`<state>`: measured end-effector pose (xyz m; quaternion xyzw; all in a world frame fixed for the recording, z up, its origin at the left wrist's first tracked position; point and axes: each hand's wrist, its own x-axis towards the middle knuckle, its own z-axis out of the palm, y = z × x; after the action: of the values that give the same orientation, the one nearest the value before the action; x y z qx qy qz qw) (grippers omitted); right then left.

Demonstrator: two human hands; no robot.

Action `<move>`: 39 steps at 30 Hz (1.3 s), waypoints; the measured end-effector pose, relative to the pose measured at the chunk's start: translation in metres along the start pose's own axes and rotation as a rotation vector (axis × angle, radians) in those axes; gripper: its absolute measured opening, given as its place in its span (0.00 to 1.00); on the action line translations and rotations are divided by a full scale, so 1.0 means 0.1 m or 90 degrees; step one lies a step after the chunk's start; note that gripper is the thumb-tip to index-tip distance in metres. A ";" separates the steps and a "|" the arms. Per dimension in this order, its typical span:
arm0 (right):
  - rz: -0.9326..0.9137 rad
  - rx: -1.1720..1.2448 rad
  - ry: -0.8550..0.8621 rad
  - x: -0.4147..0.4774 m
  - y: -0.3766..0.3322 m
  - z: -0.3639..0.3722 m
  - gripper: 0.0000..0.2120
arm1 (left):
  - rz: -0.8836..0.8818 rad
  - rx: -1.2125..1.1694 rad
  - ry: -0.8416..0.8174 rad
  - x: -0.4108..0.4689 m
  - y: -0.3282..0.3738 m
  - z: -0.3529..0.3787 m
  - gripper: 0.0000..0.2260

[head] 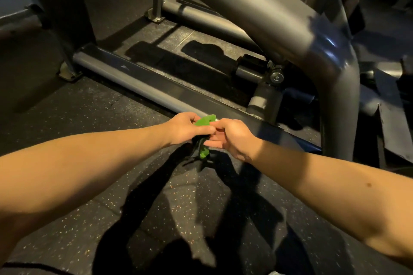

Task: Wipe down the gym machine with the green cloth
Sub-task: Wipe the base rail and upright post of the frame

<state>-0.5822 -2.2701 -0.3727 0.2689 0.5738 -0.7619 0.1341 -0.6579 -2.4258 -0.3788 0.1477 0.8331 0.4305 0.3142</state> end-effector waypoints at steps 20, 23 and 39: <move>-0.250 -0.660 0.487 0.16 -0.23 -1.02 0.11 | 0.084 0.206 0.065 0.75 0.15 0.29 0.11; -0.206 -0.846 0.420 0.23 -0.10 -1.13 0.16 | 0.115 0.397 0.075 0.83 0.16 0.34 0.19; -0.141 -0.971 0.299 0.86 -0.08 -1.52 0.24 | 0.186 0.638 0.141 1.03 -0.05 0.31 0.34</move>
<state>-0.6181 -2.1151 -0.4447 0.1979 0.9725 -0.0930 0.0801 -0.7158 -2.3561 -0.4366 0.3482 0.9354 0.0322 0.0522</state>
